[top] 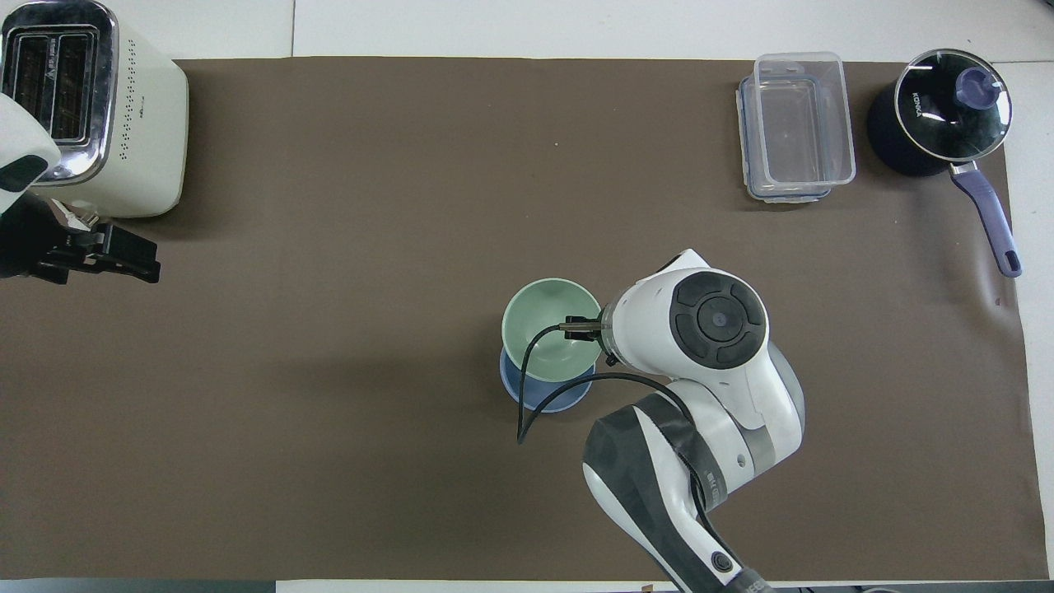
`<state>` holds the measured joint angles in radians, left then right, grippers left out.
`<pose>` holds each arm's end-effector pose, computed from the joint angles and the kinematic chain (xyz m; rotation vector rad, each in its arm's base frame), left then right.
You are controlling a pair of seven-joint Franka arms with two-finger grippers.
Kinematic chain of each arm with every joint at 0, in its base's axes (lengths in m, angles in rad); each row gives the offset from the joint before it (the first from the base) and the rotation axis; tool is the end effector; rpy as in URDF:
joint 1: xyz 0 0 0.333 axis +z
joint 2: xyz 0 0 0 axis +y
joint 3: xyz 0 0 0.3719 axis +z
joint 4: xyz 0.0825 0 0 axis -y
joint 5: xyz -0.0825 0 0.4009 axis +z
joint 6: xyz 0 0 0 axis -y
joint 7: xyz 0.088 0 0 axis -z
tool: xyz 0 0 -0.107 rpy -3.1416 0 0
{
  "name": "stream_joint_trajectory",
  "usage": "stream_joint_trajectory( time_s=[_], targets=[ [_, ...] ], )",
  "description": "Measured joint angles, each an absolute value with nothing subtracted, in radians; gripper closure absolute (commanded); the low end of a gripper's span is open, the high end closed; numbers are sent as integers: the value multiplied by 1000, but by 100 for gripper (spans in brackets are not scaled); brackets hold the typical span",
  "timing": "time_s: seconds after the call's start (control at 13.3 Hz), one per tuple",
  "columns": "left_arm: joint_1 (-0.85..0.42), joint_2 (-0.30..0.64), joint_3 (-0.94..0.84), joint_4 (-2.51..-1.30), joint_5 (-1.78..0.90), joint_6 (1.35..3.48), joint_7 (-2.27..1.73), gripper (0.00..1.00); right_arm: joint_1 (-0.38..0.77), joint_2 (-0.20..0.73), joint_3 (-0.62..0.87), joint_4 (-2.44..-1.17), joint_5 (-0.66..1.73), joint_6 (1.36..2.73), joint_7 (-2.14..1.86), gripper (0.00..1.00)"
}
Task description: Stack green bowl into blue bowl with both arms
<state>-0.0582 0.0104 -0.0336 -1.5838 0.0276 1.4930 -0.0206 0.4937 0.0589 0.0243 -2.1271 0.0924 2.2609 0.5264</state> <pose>0.5637 -0.0486 0.6618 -3.1029 0.1094 0.1546 0.4985 0.2867 0.4354 -3.0375 0.0983 -0.0418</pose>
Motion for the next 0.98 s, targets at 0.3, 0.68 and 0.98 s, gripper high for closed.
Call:
stream_joint_trajectory(
  time_s=[0.3,0.68,0.98],
  targets=[
    [-58,-9,-34,-1560,29,1454,-21,0,494,54,25,-2138,99,2261,512,100],
    [-58,-43,-38,-1646,23,1499,-21,0,508,48,28,-2147,106,2261,511,100],
    [-58,-46,-42,-1641,5,1499,-21,0,508,47,28,-2156,112,2261,483,100]
  ],
)
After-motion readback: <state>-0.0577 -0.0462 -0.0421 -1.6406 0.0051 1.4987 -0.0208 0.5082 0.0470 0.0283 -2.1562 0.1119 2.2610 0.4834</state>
